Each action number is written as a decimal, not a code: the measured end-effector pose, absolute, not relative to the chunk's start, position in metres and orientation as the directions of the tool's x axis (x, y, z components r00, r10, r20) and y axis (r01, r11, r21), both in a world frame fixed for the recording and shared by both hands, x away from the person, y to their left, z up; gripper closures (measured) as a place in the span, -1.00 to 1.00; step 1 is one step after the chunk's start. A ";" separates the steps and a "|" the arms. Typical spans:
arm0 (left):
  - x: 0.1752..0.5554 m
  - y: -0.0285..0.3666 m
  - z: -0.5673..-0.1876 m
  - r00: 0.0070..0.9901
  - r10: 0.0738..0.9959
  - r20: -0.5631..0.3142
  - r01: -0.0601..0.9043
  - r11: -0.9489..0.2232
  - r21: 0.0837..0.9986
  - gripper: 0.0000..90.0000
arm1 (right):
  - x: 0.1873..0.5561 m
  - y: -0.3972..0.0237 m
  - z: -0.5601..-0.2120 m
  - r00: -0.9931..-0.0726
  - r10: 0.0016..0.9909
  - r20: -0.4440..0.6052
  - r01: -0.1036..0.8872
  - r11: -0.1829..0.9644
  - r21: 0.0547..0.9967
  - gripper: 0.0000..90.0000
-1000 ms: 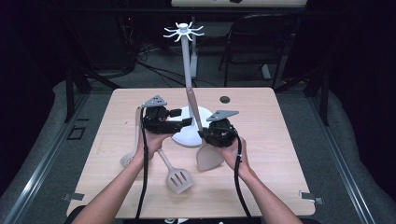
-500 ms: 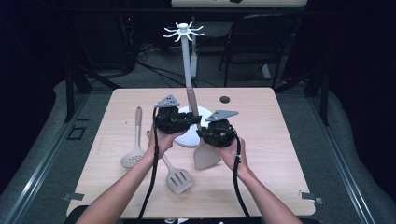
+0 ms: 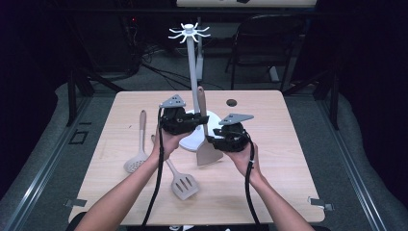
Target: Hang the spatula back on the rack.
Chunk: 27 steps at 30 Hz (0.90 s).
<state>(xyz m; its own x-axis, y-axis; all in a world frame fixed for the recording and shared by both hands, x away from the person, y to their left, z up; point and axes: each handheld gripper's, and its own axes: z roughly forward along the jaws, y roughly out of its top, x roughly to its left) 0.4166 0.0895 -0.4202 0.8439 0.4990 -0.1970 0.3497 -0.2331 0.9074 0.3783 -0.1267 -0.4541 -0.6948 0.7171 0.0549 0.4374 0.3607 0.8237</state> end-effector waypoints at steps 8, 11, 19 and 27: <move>0.424 0.095 -0.412 0.839 0.512 -0.185 0.343 -0.235 0.909 0.69 | 0.376 -0.149 -0.460 -0.671 0.740 0.056 0.467 0.363 0.806 -0.63; 0.427 0.097 -0.409 0.837 0.515 -0.187 0.345 -0.232 0.909 0.69 | 0.372 -0.158 -0.462 -0.656 0.751 0.078 0.487 0.343 0.803 -0.76; 0.437 0.094 -0.398 0.837 0.522 -0.165 0.328 -0.237 0.915 0.69 | 0.365 -0.169 -0.473 -0.640 0.766 0.061 0.528 0.381 0.759 -1.00; 0.445 0.087 -0.393 0.838 0.526 -0.149 0.320 -0.251 0.913 0.69 | 0.372 -0.175 -0.480 -0.621 0.783 0.029 0.552 0.412 0.725 -1.00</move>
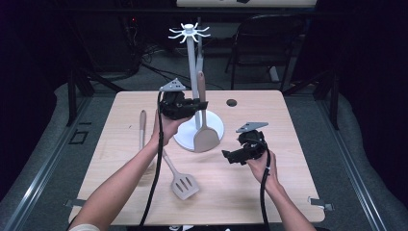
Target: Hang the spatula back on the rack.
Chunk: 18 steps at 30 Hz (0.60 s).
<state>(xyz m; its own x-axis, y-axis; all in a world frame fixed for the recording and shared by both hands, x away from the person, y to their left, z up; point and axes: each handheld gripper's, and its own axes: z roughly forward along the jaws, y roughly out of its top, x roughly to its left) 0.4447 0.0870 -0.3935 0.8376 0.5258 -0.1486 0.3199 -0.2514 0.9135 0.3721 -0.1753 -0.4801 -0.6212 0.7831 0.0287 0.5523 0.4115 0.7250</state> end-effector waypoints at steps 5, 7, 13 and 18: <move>0.450 0.084 -0.388 0.839 0.524 -0.145 0.318 -0.256 0.913 0.69 | 0.377 -0.179 -0.482 -0.613 0.789 0.035 0.561 0.404 0.722 -1.00; 0.452 0.084 -0.384 0.838 0.528 -0.140 0.315 -0.258 0.914 0.69 | 0.378 -0.179 -0.483 -0.617 0.786 0.034 0.560 0.408 0.721 -1.00; 0.458 0.085 -0.372 0.839 0.529 -0.128 0.297 -0.246 0.923 0.69 | 0.380 -0.177 -0.485 -0.629 0.776 0.039 0.564 0.421 0.710 -1.00; 0.464 0.088 -0.361 0.833 0.541 -0.120 0.290 -0.241 0.926 0.69 | 0.382 -0.177 -0.486 -0.636 0.771 0.025 0.562 0.441 0.699 -1.00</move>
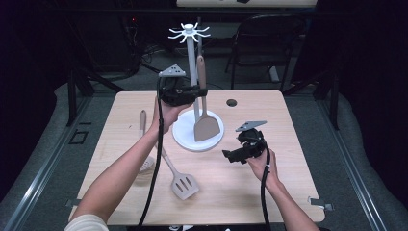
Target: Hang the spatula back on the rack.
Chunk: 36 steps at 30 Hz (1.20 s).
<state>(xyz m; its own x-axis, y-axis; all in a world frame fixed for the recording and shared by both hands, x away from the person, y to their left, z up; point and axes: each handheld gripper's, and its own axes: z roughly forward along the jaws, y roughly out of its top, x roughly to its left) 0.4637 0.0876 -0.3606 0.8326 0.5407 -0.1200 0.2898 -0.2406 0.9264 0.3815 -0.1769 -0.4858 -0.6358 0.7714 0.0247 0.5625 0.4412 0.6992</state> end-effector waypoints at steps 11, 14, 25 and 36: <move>0.467 0.086 -0.342 0.832 0.546 -0.097 0.261 -0.231 0.937 0.69 | 0.382 -0.175 -0.486 -0.643 0.766 0.030 0.557 0.440 0.704 -1.00; 0.467 0.086 -0.338 0.833 0.546 -0.089 0.252 -0.231 0.940 0.69 | 0.382 -0.175 -0.486 -0.644 0.765 0.029 0.557 0.442 0.704 -1.00; 0.469 0.089 -0.327 0.819 0.565 -0.098 0.258 -0.210 0.943 0.69 | 0.382 -0.173 -0.486 -0.652 0.758 0.020 0.552 0.457 0.697 -0.99; 0.480 0.095 -0.335 0.789 0.596 -0.149 0.304 -0.168 0.938 0.69 | 0.382 -0.173 -0.486 -0.651 0.759 0.019 0.554 0.458 0.695 -0.99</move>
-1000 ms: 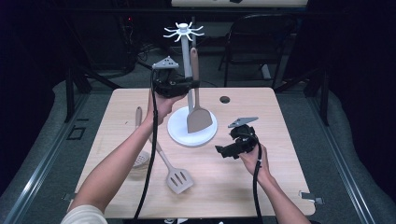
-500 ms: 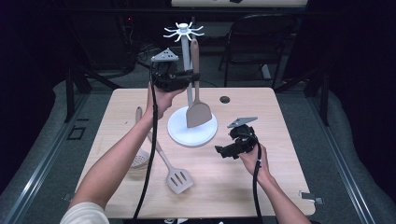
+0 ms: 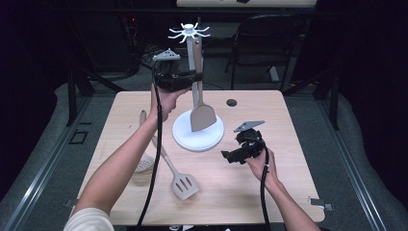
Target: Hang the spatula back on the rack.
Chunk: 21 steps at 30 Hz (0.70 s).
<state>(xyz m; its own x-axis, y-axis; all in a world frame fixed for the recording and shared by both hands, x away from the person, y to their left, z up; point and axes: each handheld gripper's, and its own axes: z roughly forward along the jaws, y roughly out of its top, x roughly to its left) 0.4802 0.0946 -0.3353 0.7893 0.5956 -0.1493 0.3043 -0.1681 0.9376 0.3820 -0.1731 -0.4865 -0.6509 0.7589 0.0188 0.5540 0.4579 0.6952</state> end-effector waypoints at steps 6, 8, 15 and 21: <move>0.480 0.094 -0.339 0.773 0.625 -0.105 0.276 -0.182 0.944 0.68 | 0.382 -0.173 -0.487 -0.654 0.756 0.022 0.554 0.459 0.695 -0.99; 0.478 0.092 -0.338 0.754 0.651 -0.084 0.266 -0.186 0.946 0.68 | 0.382 -0.173 -0.487 -0.655 0.755 0.023 0.553 0.458 0.696 -0.99; 0.474 0.093 -0.338 0.741 0.668 -0.065 0.248 -0.182 0.952 0.51 | 0.382 -0.172 -0.487 -0.663 0.748 0.026 0.551 0.465 0.693 -0.98; 0.466 0.100 -0.336 0.759 0.649 -0.053 0.236 -0.199 0.951 0.24 | 0.382 -0.172 -0.487 -0.664 0.747 0.031 0.552 0.462 0.694 -0.98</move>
<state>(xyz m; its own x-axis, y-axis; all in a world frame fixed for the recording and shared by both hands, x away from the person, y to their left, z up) 0.4658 0.1000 -0.3362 0.7588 0.6492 -0.0529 0.2362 -0.1985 0.9512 0.3818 -0.1721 -0.4873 -0.6639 0.7472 0.0312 0.5522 0.4617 0.6943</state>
